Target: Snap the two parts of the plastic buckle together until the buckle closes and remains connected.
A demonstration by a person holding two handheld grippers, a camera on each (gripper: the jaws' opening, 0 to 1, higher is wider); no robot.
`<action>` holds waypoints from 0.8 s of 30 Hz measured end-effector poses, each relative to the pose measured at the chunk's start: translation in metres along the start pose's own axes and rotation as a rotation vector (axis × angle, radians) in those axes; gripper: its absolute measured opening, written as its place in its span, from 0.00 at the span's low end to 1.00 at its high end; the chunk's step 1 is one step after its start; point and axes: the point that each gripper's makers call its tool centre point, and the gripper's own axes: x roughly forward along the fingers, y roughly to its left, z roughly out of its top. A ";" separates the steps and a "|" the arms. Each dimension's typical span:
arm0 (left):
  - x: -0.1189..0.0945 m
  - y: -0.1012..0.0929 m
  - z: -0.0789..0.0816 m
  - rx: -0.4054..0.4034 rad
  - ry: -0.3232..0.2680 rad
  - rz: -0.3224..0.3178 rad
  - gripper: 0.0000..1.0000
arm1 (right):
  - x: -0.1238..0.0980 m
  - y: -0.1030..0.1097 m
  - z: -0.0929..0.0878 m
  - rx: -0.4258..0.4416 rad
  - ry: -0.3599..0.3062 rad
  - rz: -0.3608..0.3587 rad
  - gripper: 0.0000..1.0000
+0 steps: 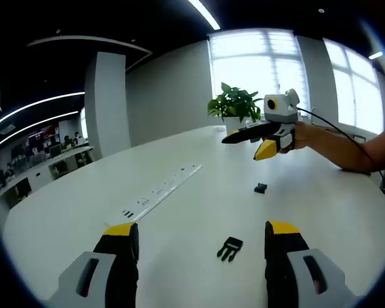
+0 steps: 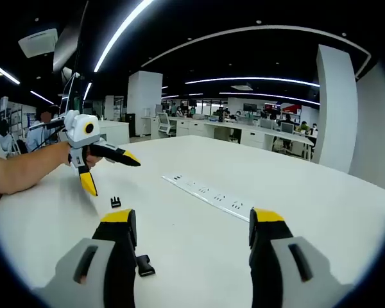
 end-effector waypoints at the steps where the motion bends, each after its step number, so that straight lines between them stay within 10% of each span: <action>1: 0.000 0.000 0.000 -0.001 -0.001 -0.002 0.81 | 0.000 0.001 0.000 0.001 0.000 0.003 0.71; 17: -0.003 -0.013 -0.021 -0.016 0.041 -0.100 0.79 | -0.002 0.013 -0.014 -0.026 0.050 0.061 0.61; 24: -0.004 -0.023 -0.025 -0.024 0.058 -0.144 0.72 | -0.004 0.036 -0.036 -0.023 0.122 0.196 0.55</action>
